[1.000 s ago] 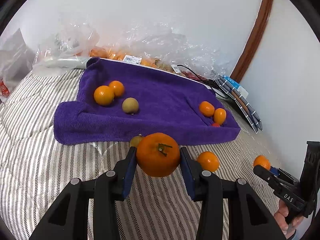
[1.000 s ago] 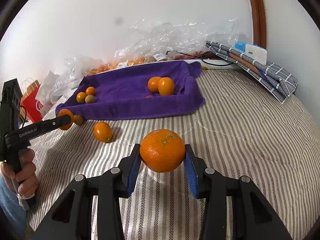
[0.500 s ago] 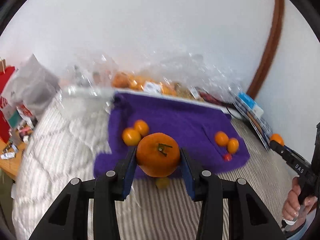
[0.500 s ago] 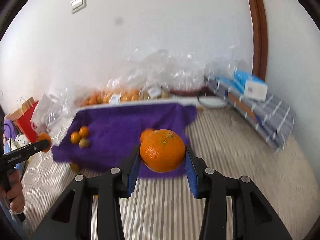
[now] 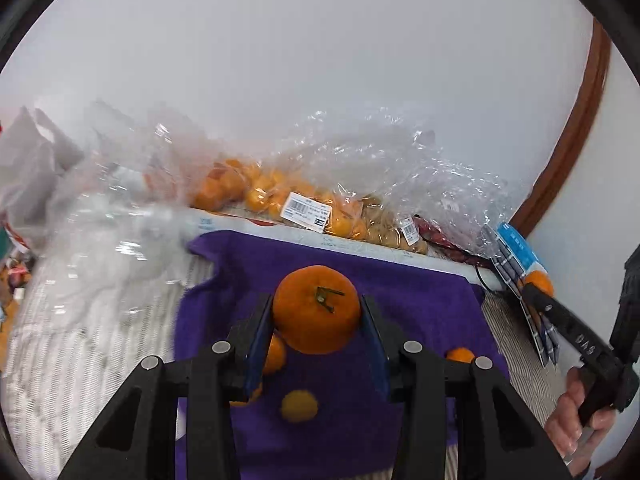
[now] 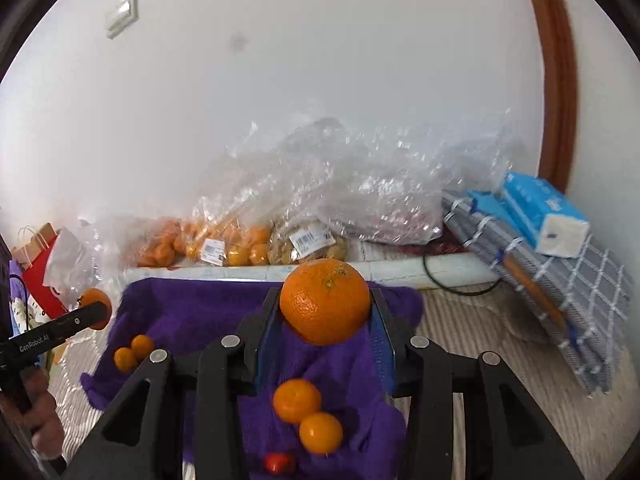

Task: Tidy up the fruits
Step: 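Carry both held oranges over the purple towel with both grippers, then open the right gripper onto the towel while the left releases its orange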

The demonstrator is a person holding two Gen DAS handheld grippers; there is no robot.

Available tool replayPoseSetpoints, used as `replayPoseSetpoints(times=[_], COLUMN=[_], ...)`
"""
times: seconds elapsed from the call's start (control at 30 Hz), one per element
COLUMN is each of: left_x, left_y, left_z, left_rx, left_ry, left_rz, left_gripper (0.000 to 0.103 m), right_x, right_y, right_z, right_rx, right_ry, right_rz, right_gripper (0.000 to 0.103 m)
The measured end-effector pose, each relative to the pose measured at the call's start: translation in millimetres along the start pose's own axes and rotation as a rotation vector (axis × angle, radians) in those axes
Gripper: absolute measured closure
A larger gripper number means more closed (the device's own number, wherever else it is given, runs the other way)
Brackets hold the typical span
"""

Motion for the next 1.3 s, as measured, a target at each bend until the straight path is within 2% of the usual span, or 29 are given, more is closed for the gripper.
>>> replayPoseSetpoints(times=[0.13,0.23,0.37,0.57,0.73,0.87,0.93,1.3], left_x=[9,16,21,28,34,37,38,42], left_y=[-3,1,-3,-10,-14,-18,-18,-17], left_z=[24,37,43,55,65,67,69,73], left_rx=[0.020,-0.012,0.037,0.055,-0.008,-0.044,-0.055,-0.085], left_ry=[0.013,0.052,0.073,0.103,0.116,0.116,0.123,0.138], left_rz=[0.020,0.035,0.034,0.054,0.104,0.140,0.148,0.163], left_gripper=[0.063,0.063,0.063,0.063,0.063,0.062,0.062,0.062], right_x=[11,23,31,36,34,30,27,25], right_y=[-2,-3,-2,-6,-10,-13,-13,-2], right_z=[41,66,82,94,89,77,70,37], right_rx=[0.000,-0.008,-0.005,-0.031,-0.031,-0.039,-0.037,0.048], right_ry=[0.073,0.133,0.168,0.198,0.172,0.139,0.118,0.016], right_rz=[0.001,0.004,0.003,0.038,0.051,0.061,0.058,-0.020], right_gripper=[0.061,0.061,0.061,0.061,0.060,0.055,0.051,0.051])
Point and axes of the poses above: each gripper's, at about its wrist camera, not at the fingertips, and z roughly the way its jaws point, y to its left, x to its underside, the point moved 10 cm from there along z, roughly the way its jaws point, and after that the axes turned 13 degrees about y, right-handed, at the moved point
